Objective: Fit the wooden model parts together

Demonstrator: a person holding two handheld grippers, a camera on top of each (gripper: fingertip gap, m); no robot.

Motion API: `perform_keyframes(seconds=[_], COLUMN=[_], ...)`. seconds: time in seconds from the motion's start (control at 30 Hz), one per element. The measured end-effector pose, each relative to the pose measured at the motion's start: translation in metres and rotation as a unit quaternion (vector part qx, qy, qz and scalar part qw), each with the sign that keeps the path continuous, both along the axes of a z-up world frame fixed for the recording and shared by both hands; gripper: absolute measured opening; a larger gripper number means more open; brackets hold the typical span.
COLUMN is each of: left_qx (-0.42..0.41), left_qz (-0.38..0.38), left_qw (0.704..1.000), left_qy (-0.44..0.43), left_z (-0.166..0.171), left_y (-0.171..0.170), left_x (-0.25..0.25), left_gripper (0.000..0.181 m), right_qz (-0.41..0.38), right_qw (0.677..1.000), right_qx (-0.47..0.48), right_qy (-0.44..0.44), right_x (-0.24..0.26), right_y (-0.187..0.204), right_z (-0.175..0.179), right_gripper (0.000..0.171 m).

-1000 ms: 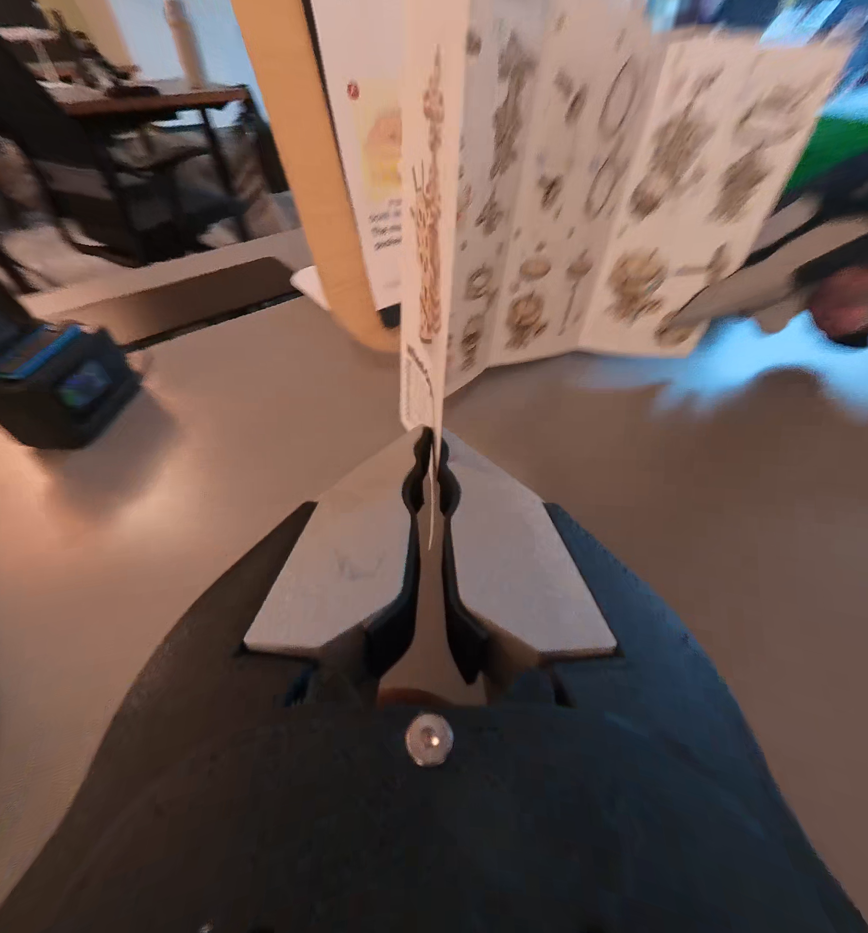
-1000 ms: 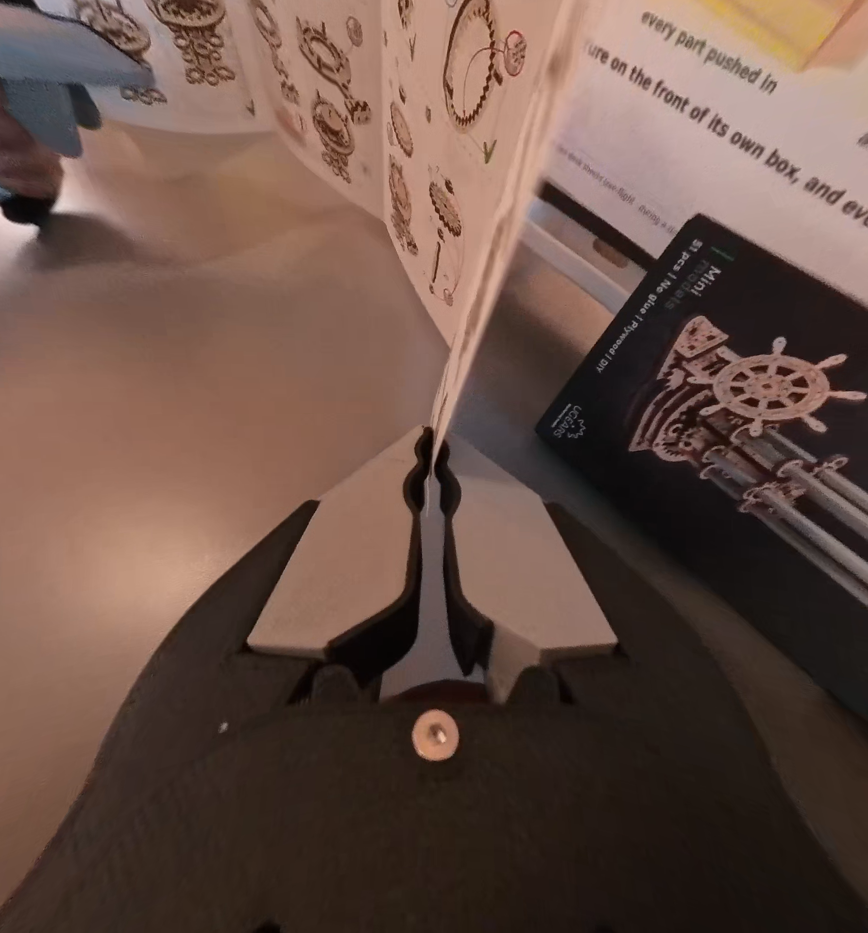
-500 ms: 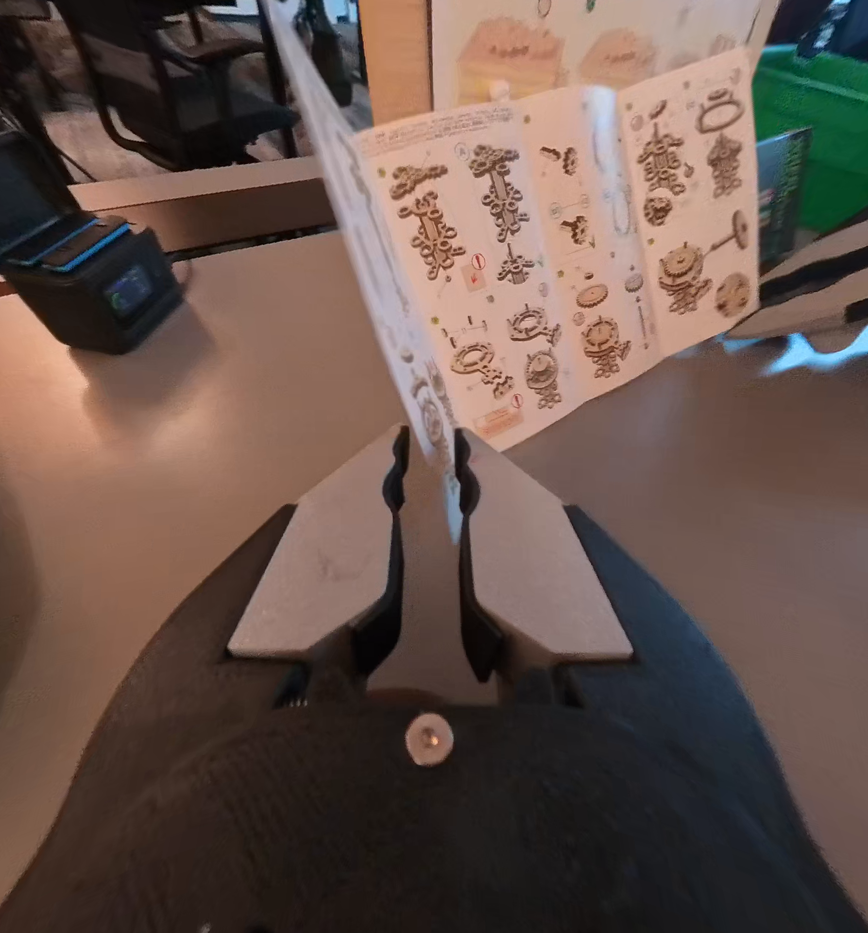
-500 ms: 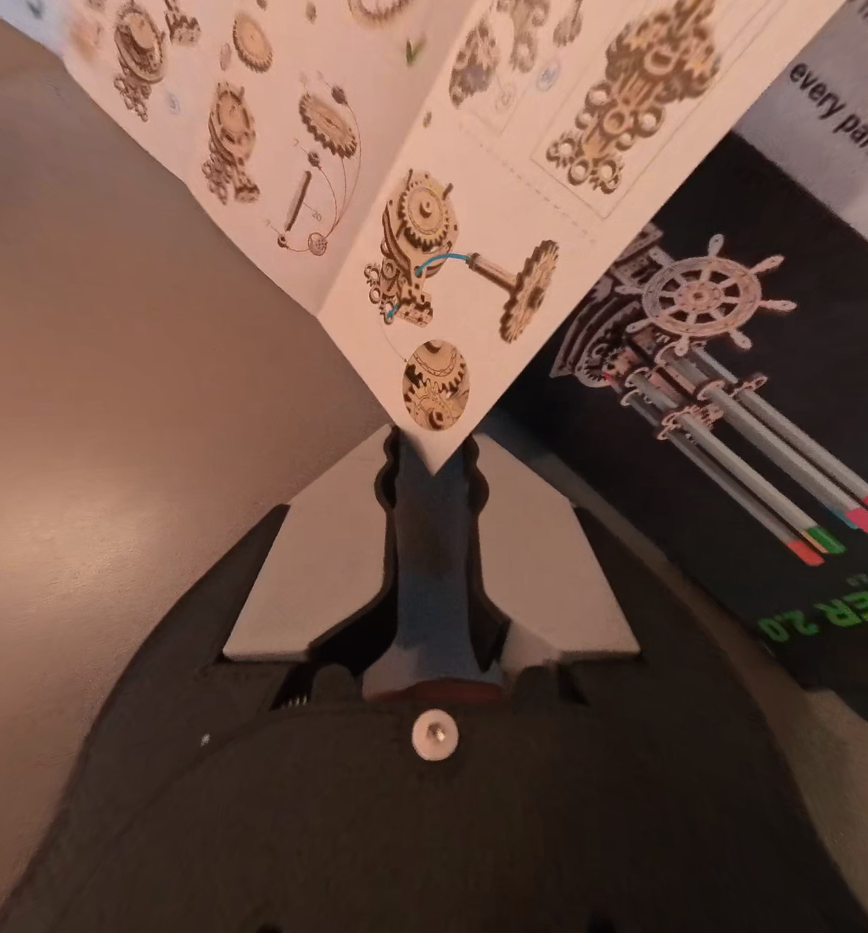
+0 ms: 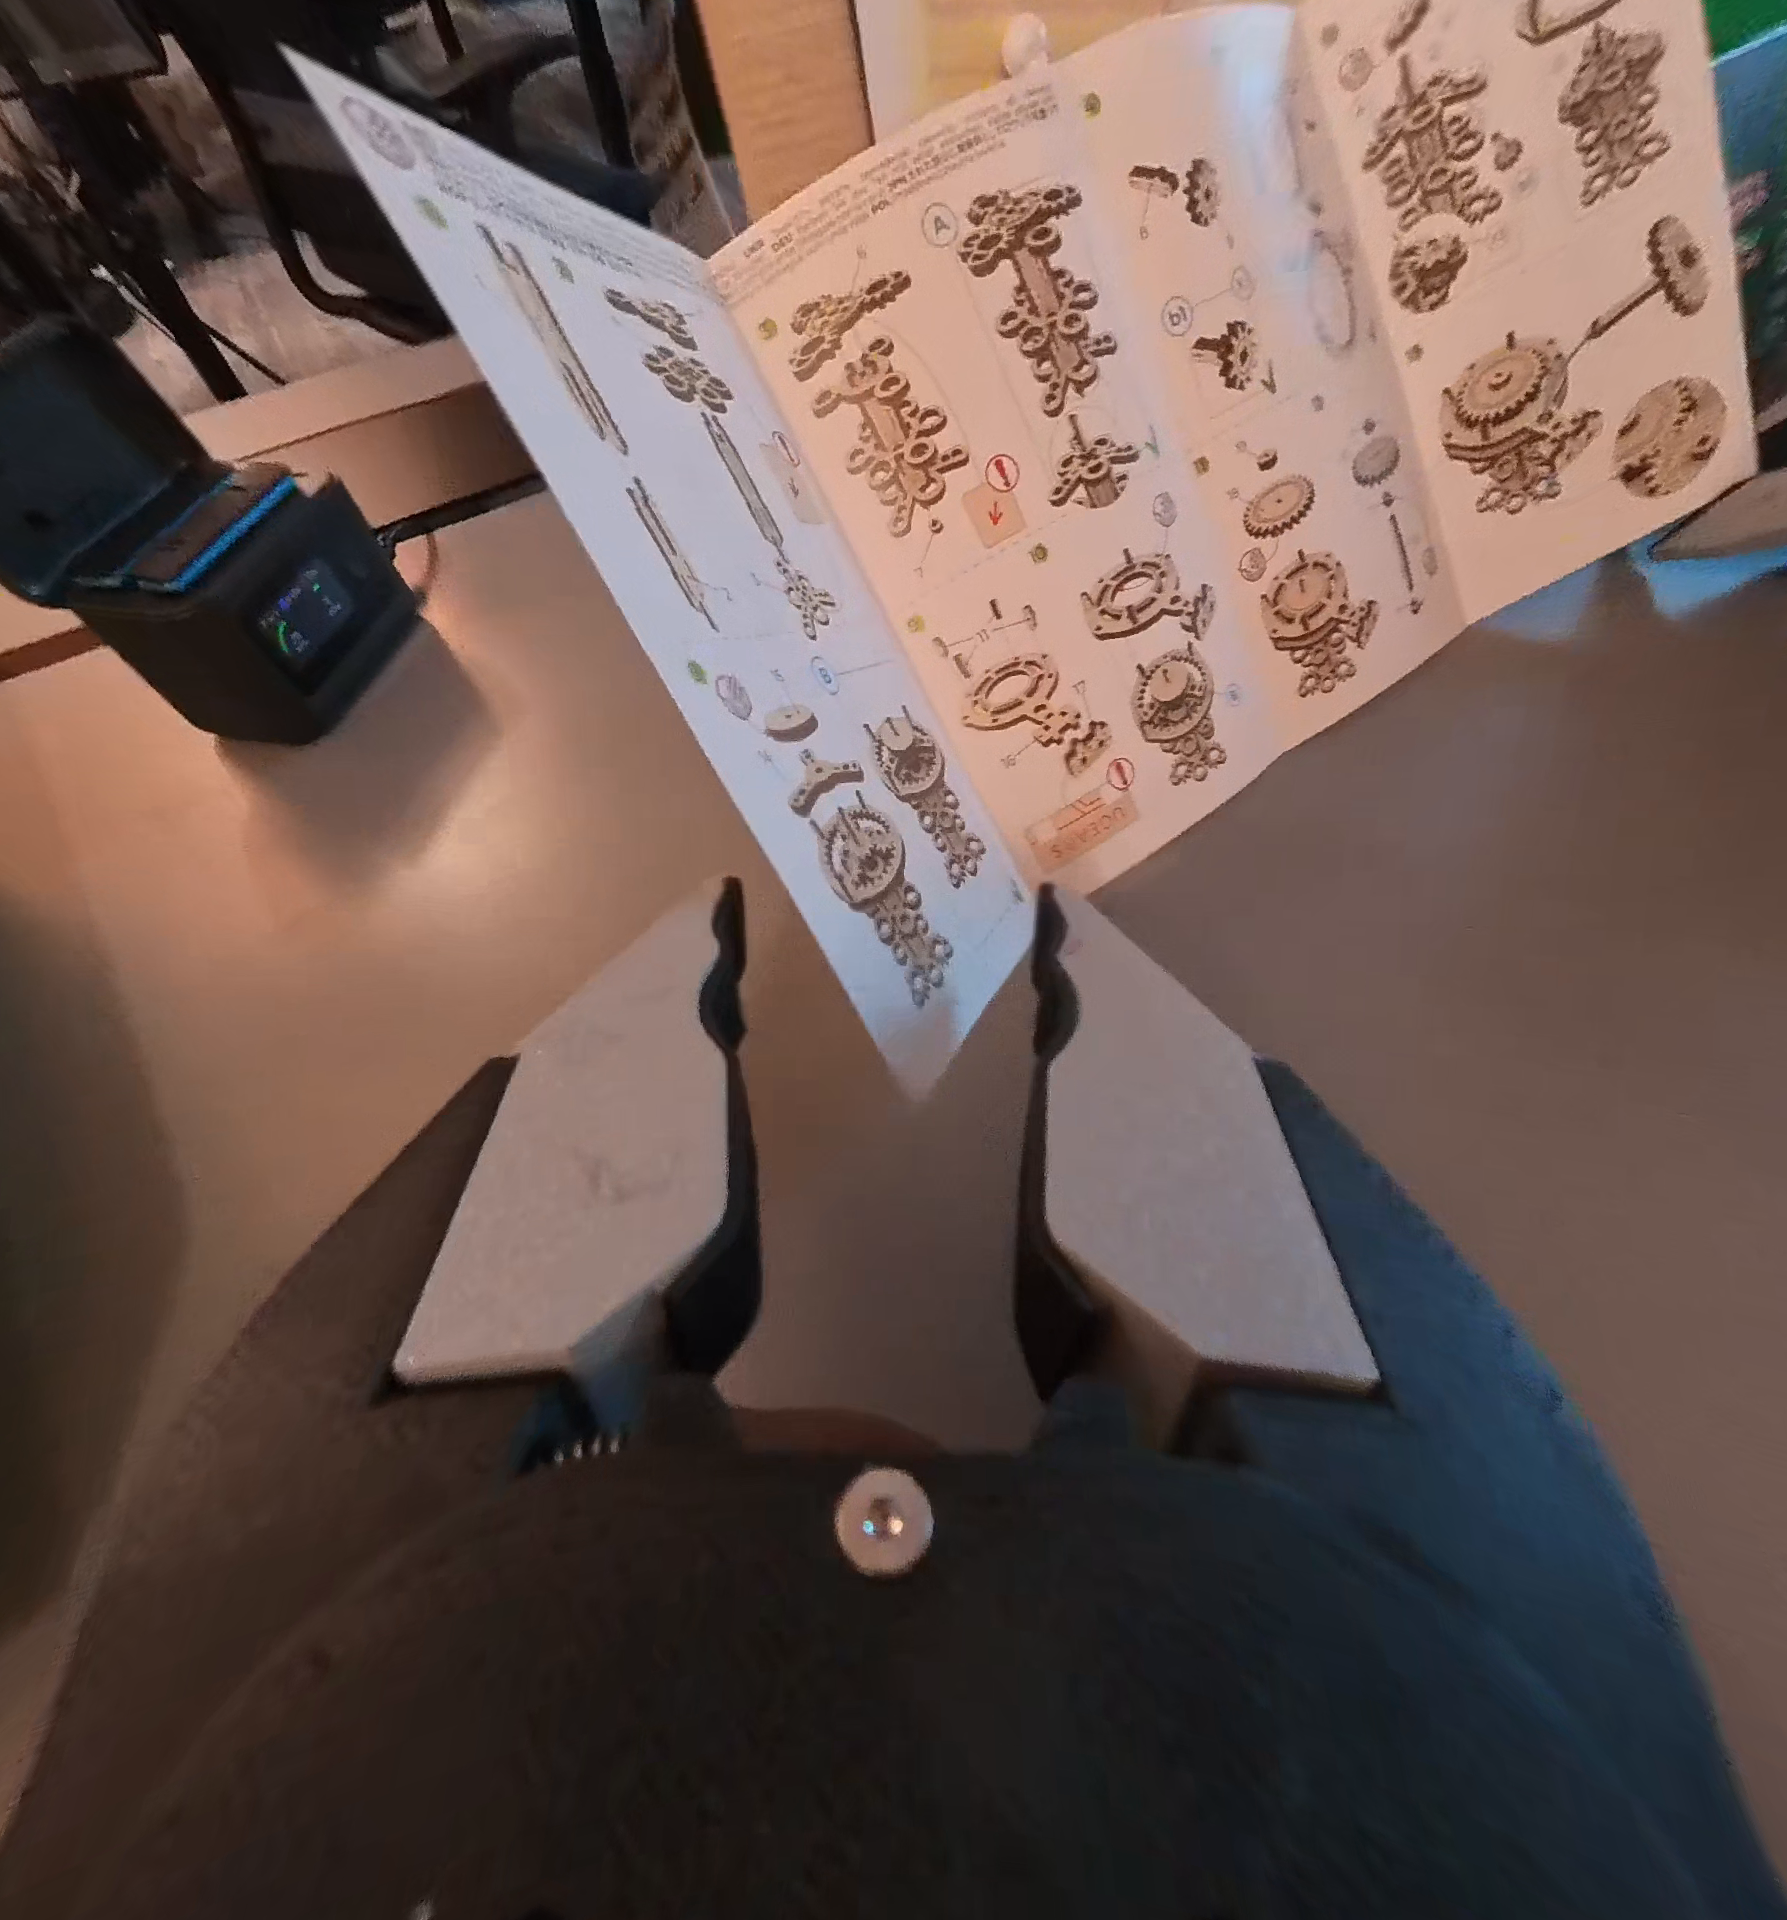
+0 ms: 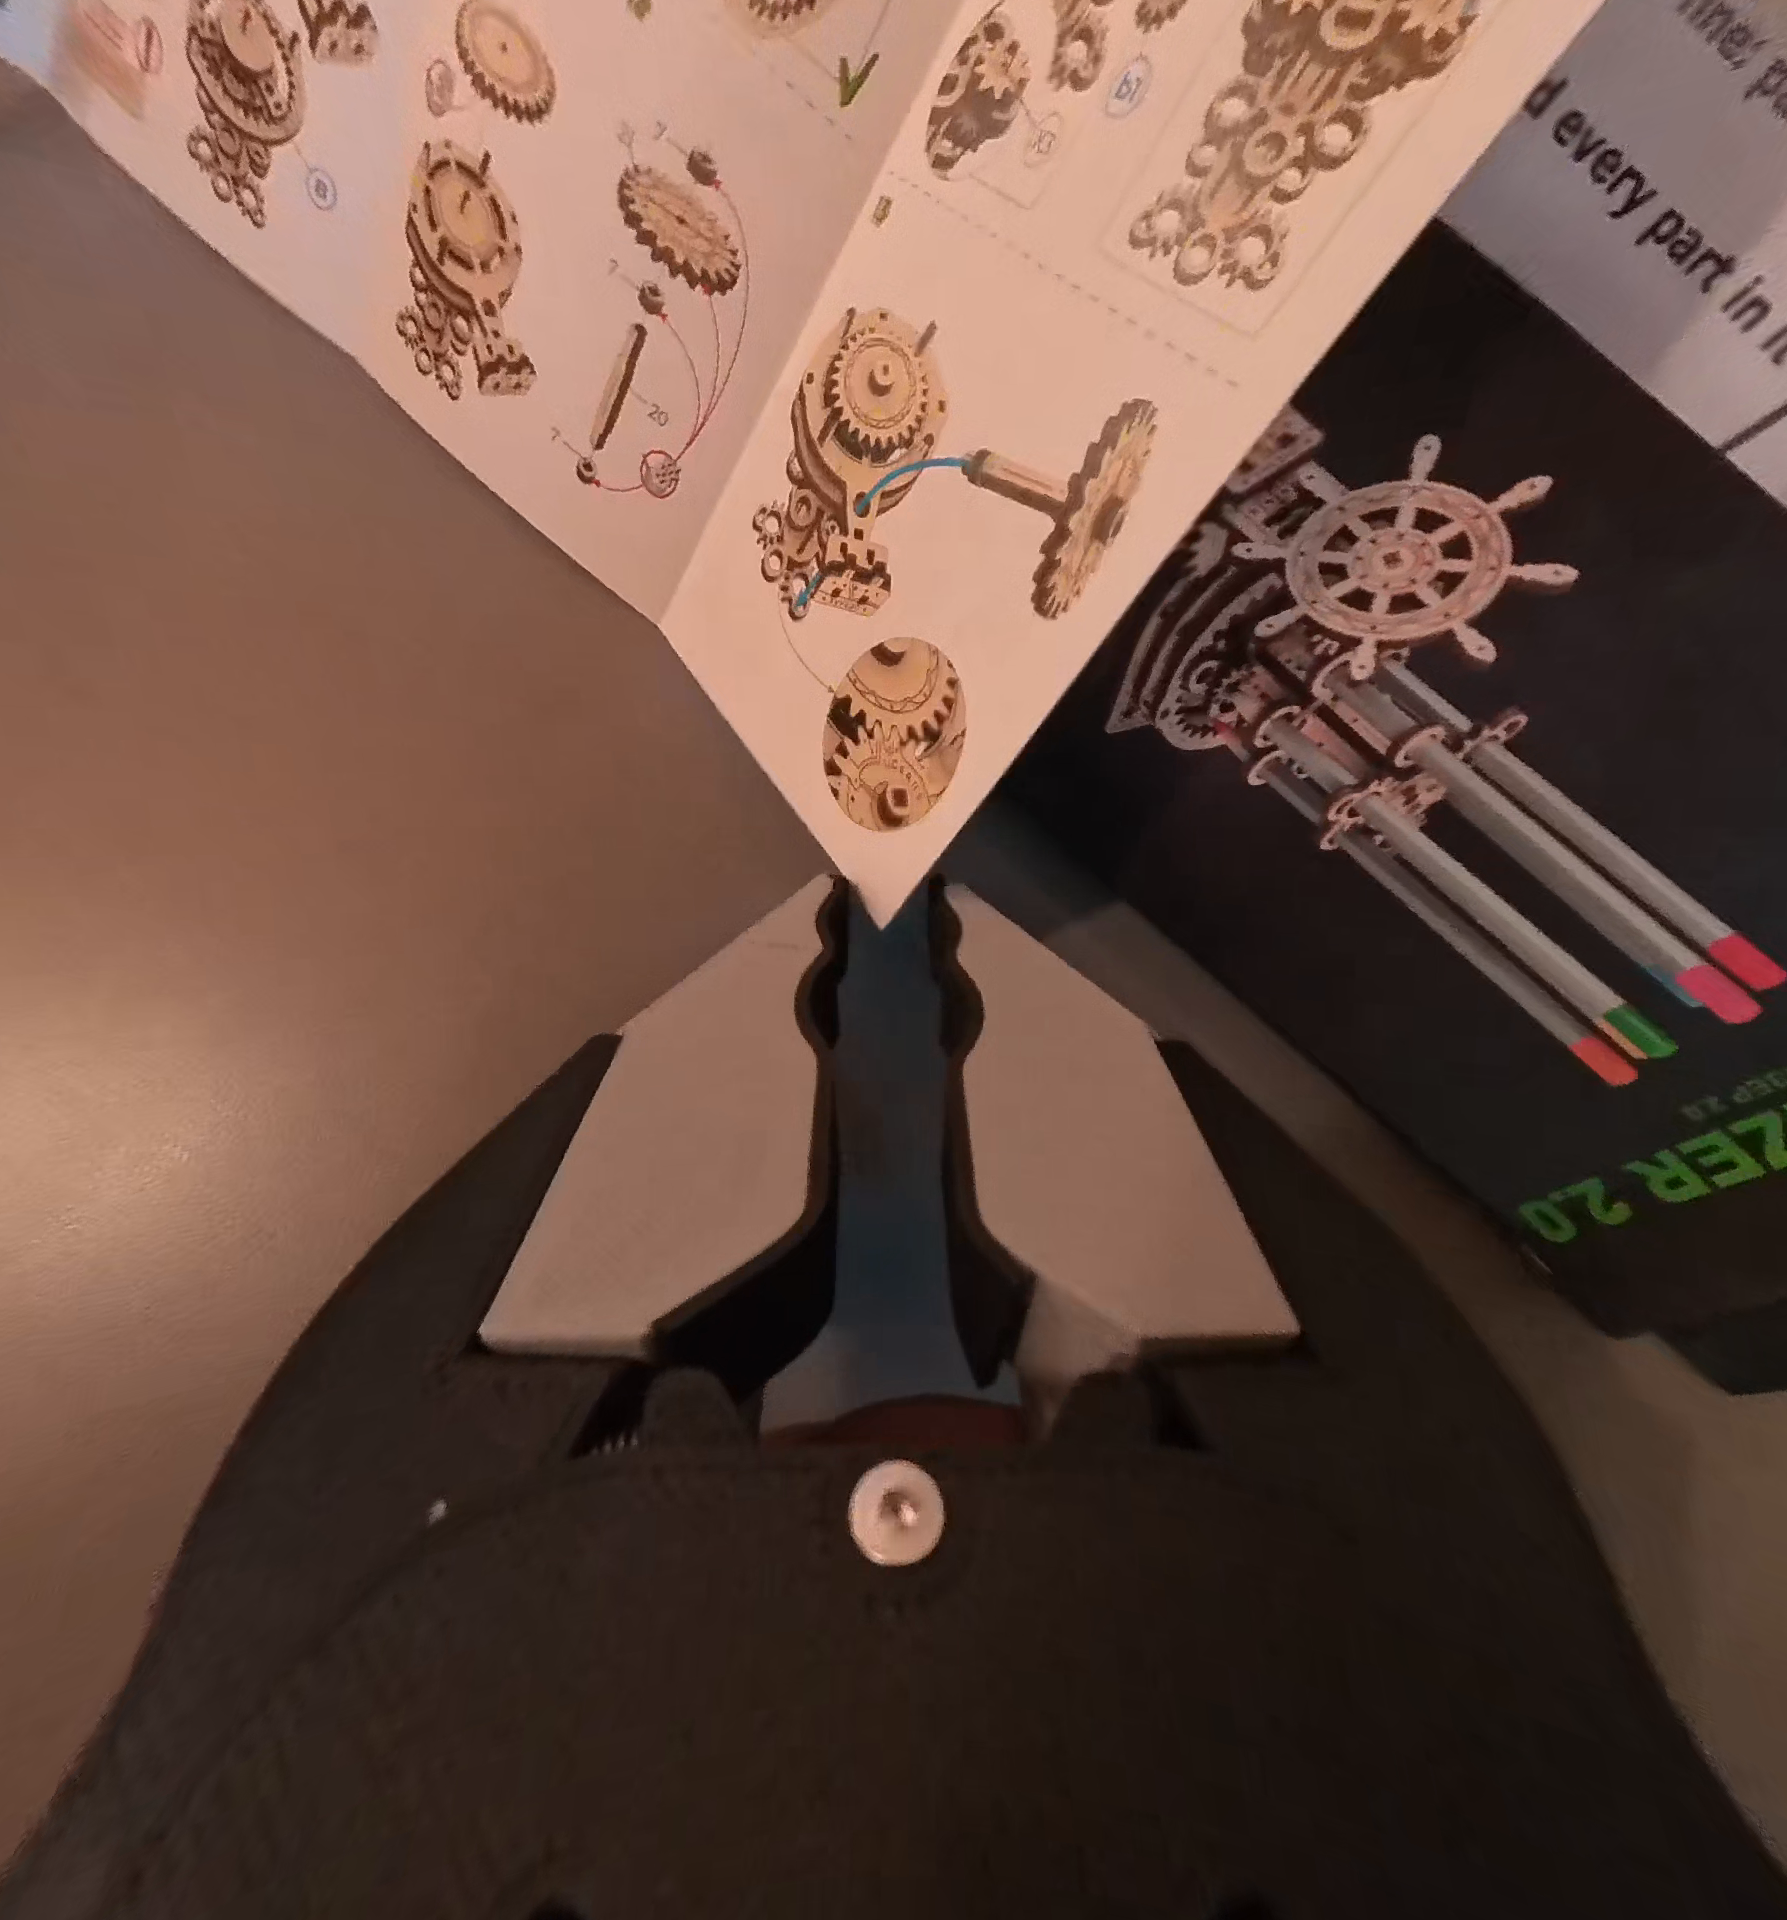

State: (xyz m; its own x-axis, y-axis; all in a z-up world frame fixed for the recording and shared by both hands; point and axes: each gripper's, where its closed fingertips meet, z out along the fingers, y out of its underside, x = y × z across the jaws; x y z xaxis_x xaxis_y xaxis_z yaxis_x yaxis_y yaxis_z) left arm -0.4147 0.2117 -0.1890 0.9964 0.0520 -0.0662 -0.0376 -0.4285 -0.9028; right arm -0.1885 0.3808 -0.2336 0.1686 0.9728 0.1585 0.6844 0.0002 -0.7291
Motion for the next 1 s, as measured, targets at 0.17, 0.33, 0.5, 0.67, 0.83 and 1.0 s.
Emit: perform_keyframes(seconds=[0.17,0.33,0.5,0.67,0.83,1.0], left_qx=[-0.022,0.006,-0.013,0.032,0.009,-0.003], left_qz=[0.000,-0.018,-0.038,-0.017,-0.001,-0.010], left_qw=[0.999,0.999,0.996,0.988,0.983,0.977], left_qy=[-0.027,0.027,0.075,0.148,0.184,0.213], left_z=[-0.007,0.002,-0.004,0.011,0.004,0.000], left_y=[0.006,0.012,0.021,0.032,0.041,0.040], left_x=[-0.006,0.000,0.007,-0.001,-0.010,-0.001], left_gripper=[0.008,0.000,0.000,0.000,0.000,0.051], right_qz=[-0.002,-0.019,-0.032,-0.054,-0.065,-0.090], right_qw=[0.999,0.999,0.999,0.998,0.997,0.996], right_qx=[-0.041,-0.039,-0.039,-0.031,-0.039,-0.014], right_qy=[0.022,0.006,0.000,-0.002,0.001,-0.008], right_x=[-0.007,0.000,0.008,0.014,0.018,0.027], right_y=[0.000,0.006,0.008,0.015,0.020,0.028], right_z=[0.003,-0.002,-0.004,-0.004,-0.004,-0.002], right_gripper=[0.000,0.000,0.000,0.000,0.008,0.028])
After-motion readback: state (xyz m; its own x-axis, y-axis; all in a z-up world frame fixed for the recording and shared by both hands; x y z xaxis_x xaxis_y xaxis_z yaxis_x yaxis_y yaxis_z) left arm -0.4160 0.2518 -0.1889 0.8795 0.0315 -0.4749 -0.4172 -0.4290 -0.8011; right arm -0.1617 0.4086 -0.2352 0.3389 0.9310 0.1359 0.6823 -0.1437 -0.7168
